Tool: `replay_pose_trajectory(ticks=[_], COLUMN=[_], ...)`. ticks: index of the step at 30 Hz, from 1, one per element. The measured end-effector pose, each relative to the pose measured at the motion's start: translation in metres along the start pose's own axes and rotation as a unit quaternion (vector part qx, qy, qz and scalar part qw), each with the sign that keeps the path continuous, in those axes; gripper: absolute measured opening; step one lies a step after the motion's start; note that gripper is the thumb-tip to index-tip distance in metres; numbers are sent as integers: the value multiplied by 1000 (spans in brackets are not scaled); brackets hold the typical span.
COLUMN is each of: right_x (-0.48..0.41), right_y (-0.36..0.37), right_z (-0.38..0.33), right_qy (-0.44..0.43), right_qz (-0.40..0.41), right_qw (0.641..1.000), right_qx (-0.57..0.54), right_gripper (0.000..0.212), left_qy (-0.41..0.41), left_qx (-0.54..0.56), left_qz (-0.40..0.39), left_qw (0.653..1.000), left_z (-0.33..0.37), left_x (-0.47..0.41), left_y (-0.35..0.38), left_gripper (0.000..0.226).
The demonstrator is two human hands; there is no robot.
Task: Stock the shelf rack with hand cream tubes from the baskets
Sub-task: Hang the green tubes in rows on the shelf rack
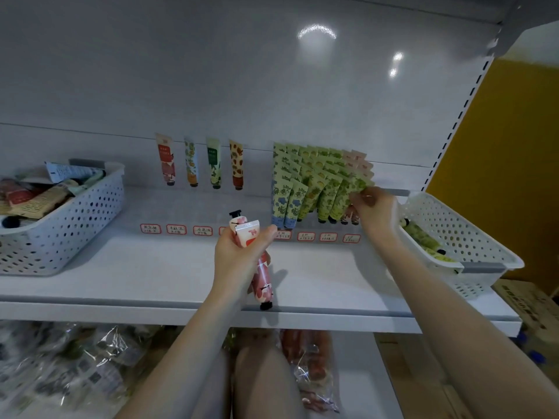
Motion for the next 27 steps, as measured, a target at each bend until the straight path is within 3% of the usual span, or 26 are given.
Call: replay_pose_trajectory(ticks=[9, 17, 27], right_x=[-6, -6, -11], right_y=[14, 31, 43], right_z=[3, -6, -3], right_qy=[-7, -21, -2], right_qz=[-10, -76, -113], right_qw=[1000, 995, 985], right_qx=[22, 67, 129], right_gripper=[22, 40, 43], left_qy=[-2, -1, -6], left_qx=[-3, -7, -13], left_qz=[-8, -10, -3], left_qw=[1000, 1000, 1000], left_z=[-4, -7, -9], left_x=[-5, -7, -9], left_y=[-4, -3, -4], left_gripper=[27, 26, 25])
Point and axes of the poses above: each hand's wrist, its own x-axis away from the middle knuckle, its own y-axis out of the palm, z = x × y, the point moved 8 cm from there along -x, towards the middle knuckle, and after that the axes turned 15 degrees about -z, right-handed, at the moved point
